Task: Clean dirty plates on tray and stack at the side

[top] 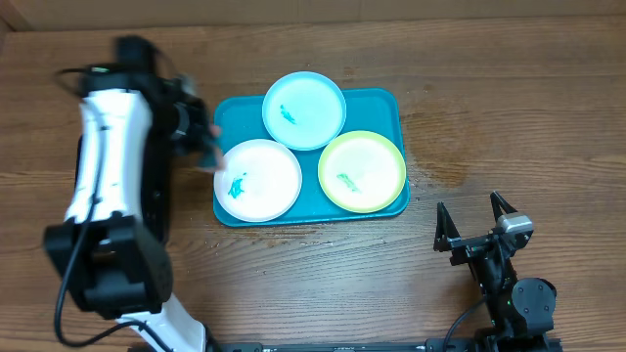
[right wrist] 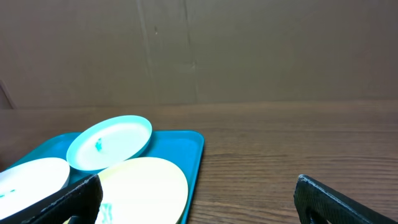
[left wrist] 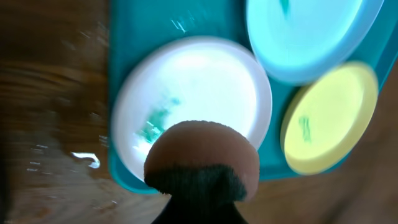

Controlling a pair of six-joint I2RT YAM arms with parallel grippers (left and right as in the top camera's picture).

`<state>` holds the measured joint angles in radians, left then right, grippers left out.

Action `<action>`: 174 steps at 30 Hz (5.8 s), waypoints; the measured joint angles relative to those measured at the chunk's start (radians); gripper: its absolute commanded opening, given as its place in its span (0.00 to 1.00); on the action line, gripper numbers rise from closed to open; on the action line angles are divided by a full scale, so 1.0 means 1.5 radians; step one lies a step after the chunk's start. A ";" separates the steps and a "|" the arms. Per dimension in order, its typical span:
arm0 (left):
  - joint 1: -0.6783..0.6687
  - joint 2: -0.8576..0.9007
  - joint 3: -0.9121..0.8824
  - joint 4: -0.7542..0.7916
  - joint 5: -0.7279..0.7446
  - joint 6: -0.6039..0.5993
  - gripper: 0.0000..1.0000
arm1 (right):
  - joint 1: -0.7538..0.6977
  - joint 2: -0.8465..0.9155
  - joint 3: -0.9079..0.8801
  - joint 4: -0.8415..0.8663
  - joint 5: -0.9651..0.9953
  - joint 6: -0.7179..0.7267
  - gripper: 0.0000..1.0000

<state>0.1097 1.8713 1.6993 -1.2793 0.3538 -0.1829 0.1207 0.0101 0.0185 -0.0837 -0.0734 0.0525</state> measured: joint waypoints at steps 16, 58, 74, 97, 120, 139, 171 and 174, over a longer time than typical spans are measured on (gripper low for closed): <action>-0.199 0.008 -0.269 0.305 -0.076 -0.126 0.36 | 0.000 0.000 0.000 0.000 0.000 0.000 1.00; -0.200 0.008 -0.323 0.380 -0.100 -0.087 0.09 | 0.000 0.000 0.000 0.000 0.000 0.000 1.00; -0.200 0.008 -0.324 0.380 -0.110 -0.088 0.09 | 0.000 0.003 0.002 0.263 -0.151 0.086 1.00; -0.200 0.008 -0.326 0.385 -0.113 -0.094 0.22 | 0.001 0.567 0.786 -0.377 -0.298 -0.022 1.00; -0.200 0.008 -0.326 0.383 -0.138 -0.106 0.46 | 0.243 1.210 1.061 -0.516 -0.287 0.109 0.54; -0.200 0.008 -0.326 0.379 -0.144 -0.106 0.43 | 0.345 1.421 1.061 -0.410 -0.151 0.200 0.53; -0.200 0.008 -0.326 0.379 -0.140 -0.106 0.40 | 0.348 1.473 1.068 -0.394 -0.113 0.212 0.06; -0.200 0.008 -0.326 0.379 -0.134 -0.106 0.35 | 0.348 1.473 1.068 -0.394 -0.115 0.212 0.06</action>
<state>-0.1902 1.8832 1.2102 -0.7105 0.1532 -0.3412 0.6426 2.2196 1.6207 -0.6746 -0.2462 0.3706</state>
